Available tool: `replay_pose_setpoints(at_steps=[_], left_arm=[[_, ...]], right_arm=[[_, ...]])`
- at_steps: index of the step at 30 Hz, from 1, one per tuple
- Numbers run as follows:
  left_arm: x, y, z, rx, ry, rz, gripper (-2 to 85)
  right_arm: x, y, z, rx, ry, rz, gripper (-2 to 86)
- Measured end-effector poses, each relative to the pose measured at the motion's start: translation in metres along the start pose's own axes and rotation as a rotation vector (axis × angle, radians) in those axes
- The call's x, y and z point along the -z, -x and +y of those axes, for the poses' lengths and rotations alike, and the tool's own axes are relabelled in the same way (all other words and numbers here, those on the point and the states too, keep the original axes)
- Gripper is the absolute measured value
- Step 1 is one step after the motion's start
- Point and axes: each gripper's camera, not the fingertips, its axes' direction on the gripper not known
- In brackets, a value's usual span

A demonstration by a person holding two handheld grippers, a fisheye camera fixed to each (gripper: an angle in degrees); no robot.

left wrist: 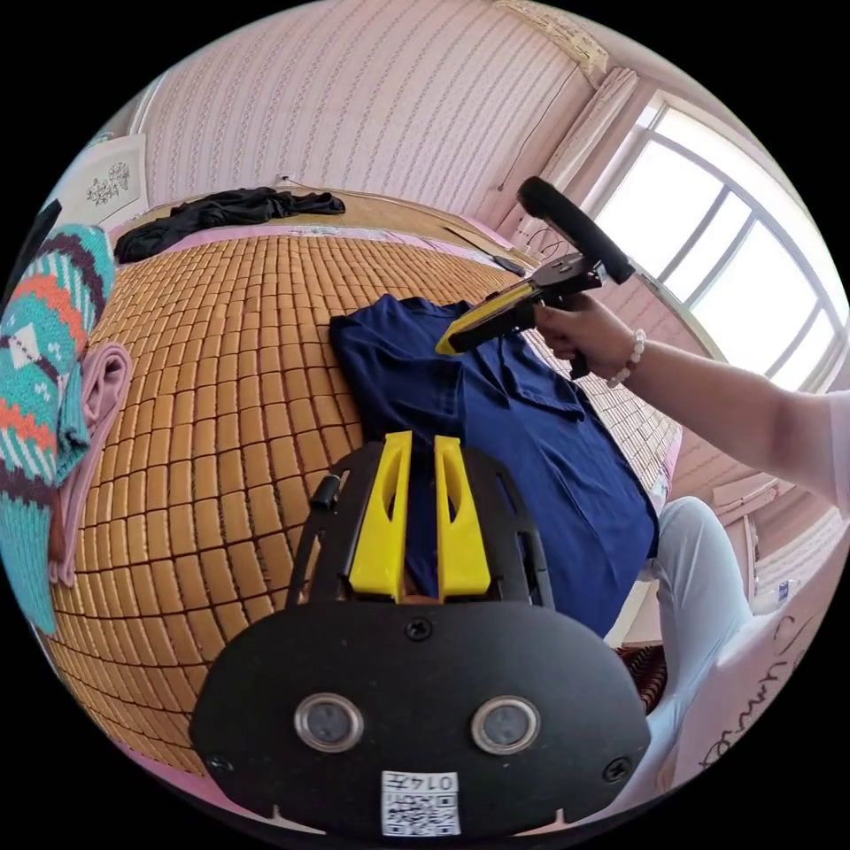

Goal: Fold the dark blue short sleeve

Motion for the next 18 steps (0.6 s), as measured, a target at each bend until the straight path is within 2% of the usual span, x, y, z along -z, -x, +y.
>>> replay_pose_setpoints(at_steps=[4,6,8,12,14,18], left_arm=[[-0.030,-0.016,-0.006,-0.009,0.054,0.028,6.4],[-0.050,-0.018,-0.007,-0.009,0.145,0.001,4.6],[-0.050,-0.018,-0.007,-0.017,0.122,-0.032,3.0],[-0.049,-0.013,-0.013,-0.035,0.145,-0.014,0.5],[-0.050,-0.012,-0.016,-0.042,0.160,-0.008,1.4],[-0.046,-0.001,-0.020,-0.046,0.157,0.061,6.8]], right_arm=[[-0.014,-0.004,0.018,-0.004,0.069,0.028,4.2],[-0.013,-0.009,0.022,-0.025,0.058,0.028,3.8],[-0.011,-0.014,0.024,-0.045,0.057,0.012,2.7],[-0.008,-0.017,0.032,-0.044,0.068,0.142,0.3],[-0.014,-0.017,0.035,-0.030,0.110,0.192,-0.1],[-0.005,-0.026,0.052,-0.067,0.060,0.147,-0.4]])
